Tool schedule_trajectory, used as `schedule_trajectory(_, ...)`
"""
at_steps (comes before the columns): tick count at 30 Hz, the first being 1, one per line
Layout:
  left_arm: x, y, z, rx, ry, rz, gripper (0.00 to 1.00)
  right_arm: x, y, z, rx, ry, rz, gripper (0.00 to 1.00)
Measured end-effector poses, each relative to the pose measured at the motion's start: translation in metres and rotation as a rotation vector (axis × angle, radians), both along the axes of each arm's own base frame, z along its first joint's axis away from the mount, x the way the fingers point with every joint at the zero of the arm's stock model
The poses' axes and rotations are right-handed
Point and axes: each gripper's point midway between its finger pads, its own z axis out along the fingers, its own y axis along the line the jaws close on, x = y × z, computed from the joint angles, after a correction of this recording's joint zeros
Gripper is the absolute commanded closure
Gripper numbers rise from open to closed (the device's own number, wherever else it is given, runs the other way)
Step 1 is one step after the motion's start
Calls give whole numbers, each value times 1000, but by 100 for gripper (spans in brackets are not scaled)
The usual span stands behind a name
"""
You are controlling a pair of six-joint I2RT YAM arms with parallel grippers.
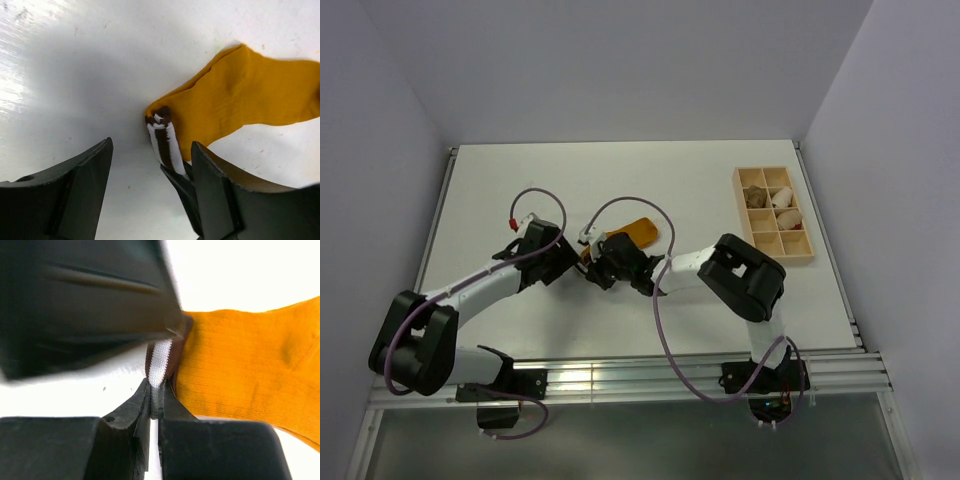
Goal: Roll the socks
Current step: Roll the sock at the center of the board.
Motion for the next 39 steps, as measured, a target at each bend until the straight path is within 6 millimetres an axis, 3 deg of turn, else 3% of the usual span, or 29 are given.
schedule_trajectory(5, -2, 9, 4, -35, -41, 39, 32, 3, -3, 0, 101, 172, 6, 100)
schedule_trajectory(16, -7, 1, -6, -92, -64, 7, 34, 6, -10, 1, 306, 532, 25, 100)
schedule_trajectory(21, 1, -6, 0, -124, -99, -8, 36, 4, -13, 0, 357, 670, 33, 100)
schedule_trajectory(32, 2, -8, -17, -130, -72, -5, 42, 2, -14, 0, 382, 801, 25, 100)
schedule_trajectory(39, 6, -13, -17, -152, -81, -2, 48, 2, -14, 0, 381, 842, 16, 100)
